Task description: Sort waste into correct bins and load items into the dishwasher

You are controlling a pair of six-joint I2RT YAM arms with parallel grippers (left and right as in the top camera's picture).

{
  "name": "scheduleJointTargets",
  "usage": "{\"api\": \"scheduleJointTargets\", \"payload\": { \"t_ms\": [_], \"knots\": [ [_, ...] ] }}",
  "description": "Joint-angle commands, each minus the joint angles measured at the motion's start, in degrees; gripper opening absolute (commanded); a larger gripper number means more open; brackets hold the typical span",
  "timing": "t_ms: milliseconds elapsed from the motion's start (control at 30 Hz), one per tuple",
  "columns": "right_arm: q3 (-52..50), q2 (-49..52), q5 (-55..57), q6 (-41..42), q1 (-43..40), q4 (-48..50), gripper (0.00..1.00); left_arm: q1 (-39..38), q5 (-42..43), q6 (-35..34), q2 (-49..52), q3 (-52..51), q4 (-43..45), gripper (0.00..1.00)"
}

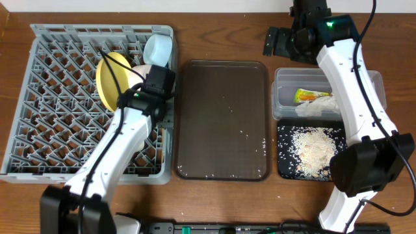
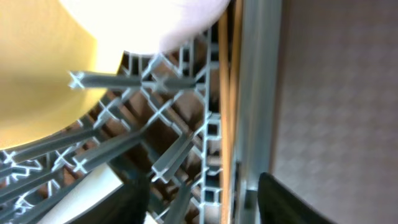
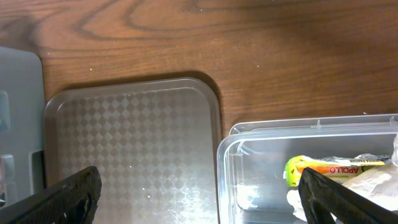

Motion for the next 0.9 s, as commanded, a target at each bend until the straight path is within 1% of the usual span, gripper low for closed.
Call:
{"api": "scheduleJointTargets", "payload": {
  "t_ms": [0,133,167,233,300,667,700,733,867],
  "knots": [
    [-0.17,0.15,0.59,-0.76,0.31,-0.04,0.99,-0.04,0.09,-1.01,-4.66,-0.15,2.03,0.62],
    [-0.17,0.15,0.59,-0.76,0.31,-0.04,0.99,0.98,-0.33,-8.07,-7.87,-0.13,3.80,0.64],
    [-0.17,0.15,0.59,-0.76,0.31,-0.04,0.99,1.46,-0.33,-9.68,-8.52,-0.13,4.00,0.68],
    [-0.17,0.15,0.59,-0.76,0.31,-0.04,0.99,2.80,-0.31,-13.05,-10.10,-0.15,4.79,0.81],
    [-0.17,0.15,0.59,-0.76,0.31,-0.04,0.99,2.99,-0.28,-13.42,-10.47,-0.15,4.70,0.84],
    [-0.20,0.79,0.61,-0.76,-0.07,-0.04,0.99,2.99,-0.28,-13.42,-10.40,-0.15,4.74,0.88],
    [-0.20,0.79,0.61,-0.76,-0.09,-0.02,0.99,2.99,-0.31,-13.42,-10.40,-0.15,4.74,0.93],
    [-0.20,0.76,0.76,-0.76,-0.09,-0.04,0.99,2.99,-0.28,-13.42,-10.40,-0.15,4.74,0.93],
    [-0.20,-3.67,0.79,-0.76,0.37,-0.04,0.99,2.99,-0.28,-13.42,-10.40,-0.15,4.74,0.93]
  ]
}}
